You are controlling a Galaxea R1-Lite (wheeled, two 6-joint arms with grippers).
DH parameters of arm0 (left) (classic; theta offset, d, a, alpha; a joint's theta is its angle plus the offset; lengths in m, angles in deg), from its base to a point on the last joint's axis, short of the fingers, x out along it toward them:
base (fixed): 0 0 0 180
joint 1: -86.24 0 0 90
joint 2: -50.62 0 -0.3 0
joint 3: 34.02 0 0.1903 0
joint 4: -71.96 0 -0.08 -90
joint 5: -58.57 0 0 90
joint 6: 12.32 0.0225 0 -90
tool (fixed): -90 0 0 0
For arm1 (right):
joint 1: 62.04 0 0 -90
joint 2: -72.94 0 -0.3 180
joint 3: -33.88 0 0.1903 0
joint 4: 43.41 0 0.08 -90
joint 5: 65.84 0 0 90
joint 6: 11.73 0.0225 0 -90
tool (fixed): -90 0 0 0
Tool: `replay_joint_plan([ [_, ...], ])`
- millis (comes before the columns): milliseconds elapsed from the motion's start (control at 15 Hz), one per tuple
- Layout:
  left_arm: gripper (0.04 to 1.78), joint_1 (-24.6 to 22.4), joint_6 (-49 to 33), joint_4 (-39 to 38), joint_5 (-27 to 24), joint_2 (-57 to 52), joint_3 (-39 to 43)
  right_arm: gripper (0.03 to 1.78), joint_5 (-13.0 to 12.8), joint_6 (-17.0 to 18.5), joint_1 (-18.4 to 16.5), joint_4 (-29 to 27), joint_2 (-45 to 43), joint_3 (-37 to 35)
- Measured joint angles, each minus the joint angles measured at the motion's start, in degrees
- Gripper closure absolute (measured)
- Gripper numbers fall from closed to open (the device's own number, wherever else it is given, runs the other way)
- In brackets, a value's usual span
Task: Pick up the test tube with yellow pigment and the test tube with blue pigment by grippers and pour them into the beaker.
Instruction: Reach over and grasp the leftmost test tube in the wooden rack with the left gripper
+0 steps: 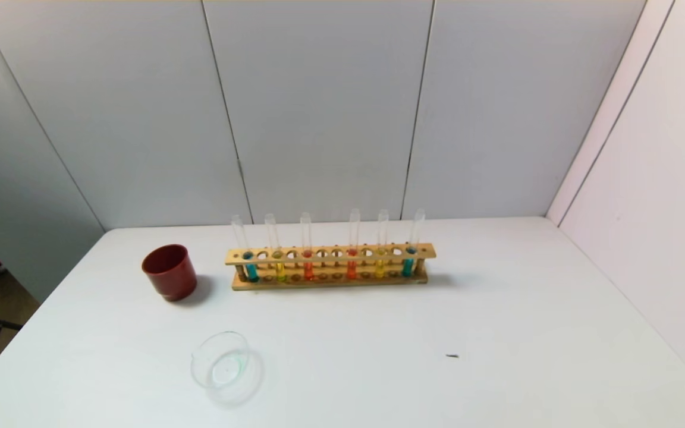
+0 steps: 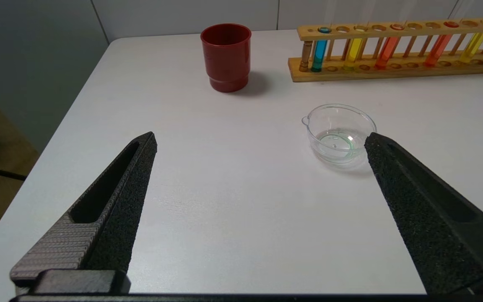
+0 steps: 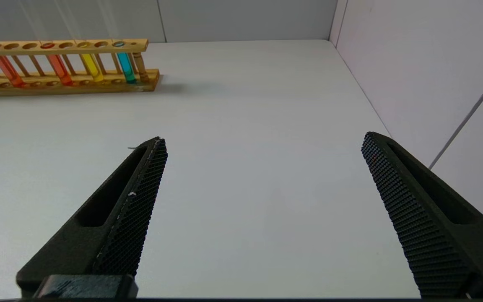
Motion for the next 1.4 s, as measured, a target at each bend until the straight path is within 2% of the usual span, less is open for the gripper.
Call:
replay_joint_plan([
  [533, 0.07, 0.0, 0.23, 0.16, 0.24, 0.0, 0.04, 0.11, 0.0, 0.0, 0.0, 0.0, 0.0, -0.02],
  [733, 0.07, 0.02, 1.34, 1.27, -0.61, 1.62, -3.34, 0.11, 0.0, 0.0, 0.0, 0.0, 0.0, -0.02],
  [1133, 0.07, 0.1, 1.49, 1.35, -3.52, 17.52, -18.19, 0.11, 0.0, 0.0, 0.0, 0.0, 0.0, -0.02],
  [1400, 0.07, 0.21, 1.57, -4.88, -6.25, 30.89, -23.17, 0.11, 0.0, 0.0, 0.0, 0.0, 0.0, -0.02],
])
